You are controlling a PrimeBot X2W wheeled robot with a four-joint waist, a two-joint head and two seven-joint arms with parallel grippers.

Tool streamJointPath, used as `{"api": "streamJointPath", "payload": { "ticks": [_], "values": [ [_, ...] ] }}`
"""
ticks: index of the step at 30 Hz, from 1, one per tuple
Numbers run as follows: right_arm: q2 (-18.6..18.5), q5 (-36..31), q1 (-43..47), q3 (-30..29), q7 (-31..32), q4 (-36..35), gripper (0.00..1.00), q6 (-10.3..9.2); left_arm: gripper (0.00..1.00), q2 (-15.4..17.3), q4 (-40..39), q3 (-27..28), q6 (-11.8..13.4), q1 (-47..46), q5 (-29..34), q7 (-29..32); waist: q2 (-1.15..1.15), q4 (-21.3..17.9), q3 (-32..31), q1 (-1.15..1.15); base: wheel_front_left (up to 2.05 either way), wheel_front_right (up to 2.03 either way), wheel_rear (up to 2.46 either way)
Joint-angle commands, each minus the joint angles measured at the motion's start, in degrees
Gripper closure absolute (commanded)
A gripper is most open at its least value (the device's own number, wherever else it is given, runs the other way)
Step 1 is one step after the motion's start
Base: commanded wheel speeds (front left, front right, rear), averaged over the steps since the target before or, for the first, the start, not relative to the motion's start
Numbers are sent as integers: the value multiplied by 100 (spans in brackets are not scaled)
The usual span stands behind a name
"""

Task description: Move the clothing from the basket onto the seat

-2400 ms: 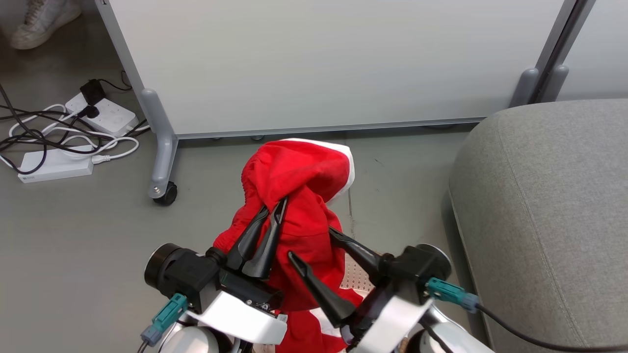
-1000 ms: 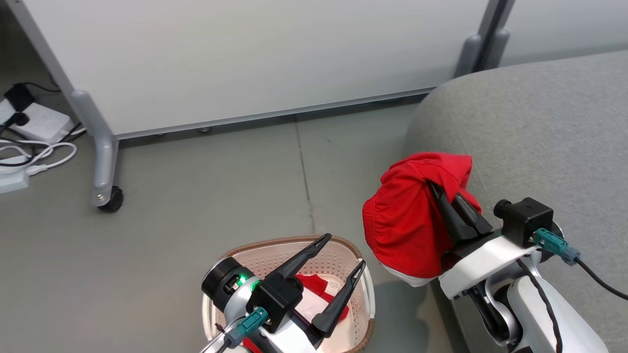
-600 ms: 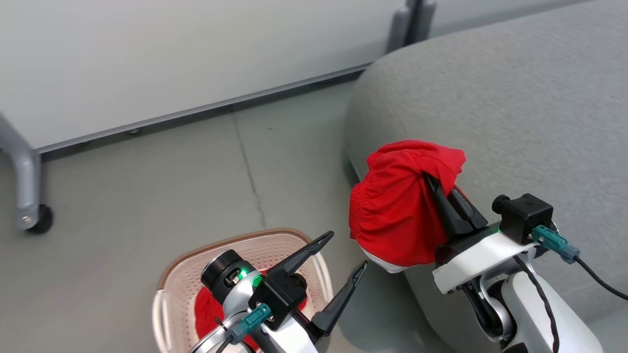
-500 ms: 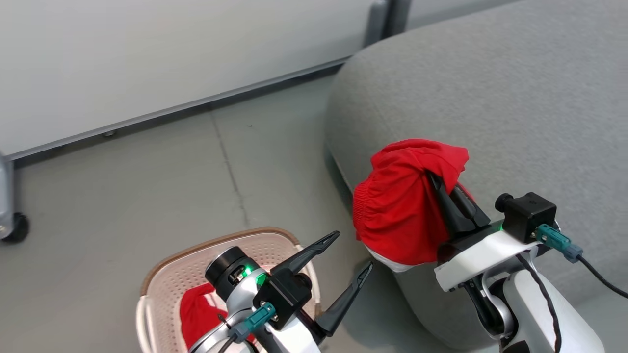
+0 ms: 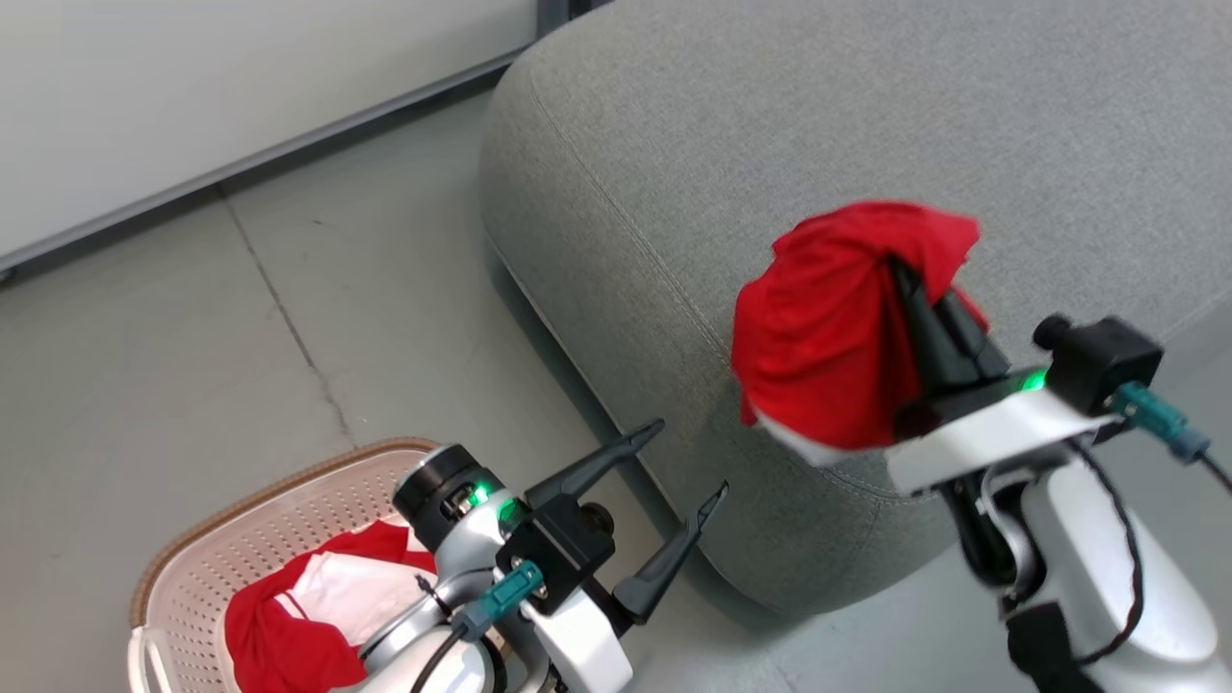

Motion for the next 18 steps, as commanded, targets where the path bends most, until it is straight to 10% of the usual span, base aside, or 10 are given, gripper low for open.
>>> {"api": "streamJointPath", "payload": {
  "ticks": [1, 18],
  "values": [
    [-28, 45, -155, -90, -47, 54, 100, 3, 0, 45, -21, 19, -21, -108, 15, 30, 0, -87, 150, 0, 0, 0, 0],
    [-348, 3, -2387, -1767, -58, 1047, 100, 3, 0, 144, -354, 100, -114, -1389, 411, 394, 0, 571, 1674, 0, 0, 0, 0]
  ]
}}
